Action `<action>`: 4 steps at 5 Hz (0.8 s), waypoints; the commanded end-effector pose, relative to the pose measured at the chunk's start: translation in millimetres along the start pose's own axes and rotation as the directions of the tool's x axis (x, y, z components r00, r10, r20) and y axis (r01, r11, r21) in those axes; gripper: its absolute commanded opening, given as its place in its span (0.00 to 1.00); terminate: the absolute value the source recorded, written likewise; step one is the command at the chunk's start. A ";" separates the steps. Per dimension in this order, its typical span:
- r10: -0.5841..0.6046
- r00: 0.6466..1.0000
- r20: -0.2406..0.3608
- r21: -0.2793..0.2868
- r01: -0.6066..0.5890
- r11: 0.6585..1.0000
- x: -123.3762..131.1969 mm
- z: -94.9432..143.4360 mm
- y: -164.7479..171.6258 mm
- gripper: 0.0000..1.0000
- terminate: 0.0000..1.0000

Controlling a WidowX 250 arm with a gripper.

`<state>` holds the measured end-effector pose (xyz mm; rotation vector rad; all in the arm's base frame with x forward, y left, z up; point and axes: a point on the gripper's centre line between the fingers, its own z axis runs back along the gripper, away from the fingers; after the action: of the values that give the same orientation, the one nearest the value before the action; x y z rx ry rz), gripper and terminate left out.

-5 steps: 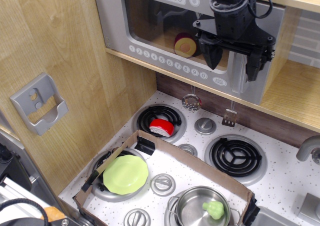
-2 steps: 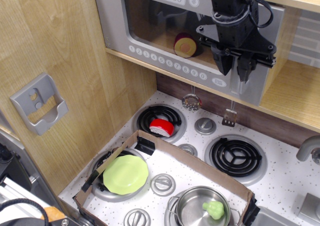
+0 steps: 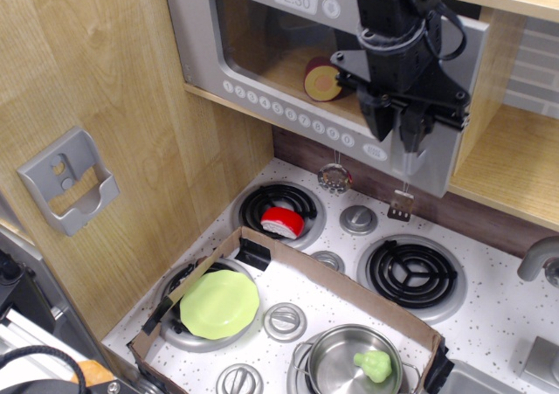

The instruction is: Open microwave

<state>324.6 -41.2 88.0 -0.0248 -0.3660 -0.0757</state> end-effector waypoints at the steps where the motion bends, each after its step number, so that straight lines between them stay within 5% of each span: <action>1: 0.102 0.994 -0.024 0.070 -0.100 0.992 -13.8 30.9 17.4 1.00 0.00; 3: 0.278 0.950 -0.143 0.140 -0.259 0.956 -72.3 62.2 -4.3 1.00 0.00; 4: 0.417 0.892 -0.175 0.138 -0.397 0.907 -104.0 77.6 -48.1 1.00 0.00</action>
<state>190.6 -76.0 112.6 0.0160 -0.1301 0.3603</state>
